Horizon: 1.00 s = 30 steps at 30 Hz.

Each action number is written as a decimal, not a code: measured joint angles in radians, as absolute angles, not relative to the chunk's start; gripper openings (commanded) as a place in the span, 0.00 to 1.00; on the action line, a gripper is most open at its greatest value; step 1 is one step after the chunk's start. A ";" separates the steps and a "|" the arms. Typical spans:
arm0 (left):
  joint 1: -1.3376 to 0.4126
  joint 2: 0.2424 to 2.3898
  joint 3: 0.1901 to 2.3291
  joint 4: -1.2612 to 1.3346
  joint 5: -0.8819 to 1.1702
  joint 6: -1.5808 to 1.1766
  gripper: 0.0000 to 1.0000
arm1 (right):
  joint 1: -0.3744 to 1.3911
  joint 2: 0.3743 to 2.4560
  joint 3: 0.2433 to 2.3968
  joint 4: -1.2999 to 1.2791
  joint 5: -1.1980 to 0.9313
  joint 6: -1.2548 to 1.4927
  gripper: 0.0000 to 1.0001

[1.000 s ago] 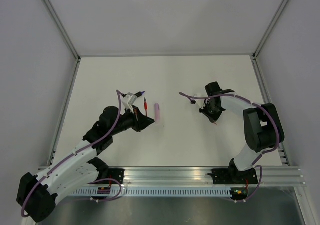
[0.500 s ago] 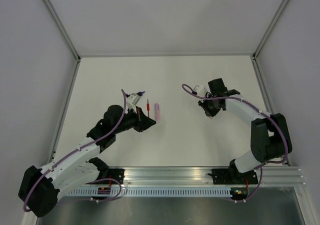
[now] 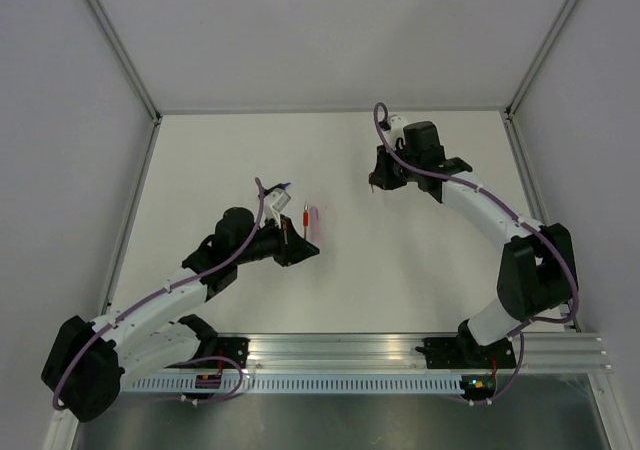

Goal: Insert the pens into the pen caps

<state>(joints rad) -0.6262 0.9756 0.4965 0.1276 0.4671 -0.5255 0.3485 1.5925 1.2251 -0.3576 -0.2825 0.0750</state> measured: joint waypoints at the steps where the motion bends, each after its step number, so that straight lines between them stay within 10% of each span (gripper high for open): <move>1: -0.626 0.982 0.496 0.133 0.478 -0.525 0.02 | 0.361 1.578 1.208 -0.306 -0.284 0.138 0.00; 30: -0.642 0.998 0.496 0.164 0.534 -0.526 0.02 | 0.645 1.241 0.875 0.399 -0.314 0.730 0.00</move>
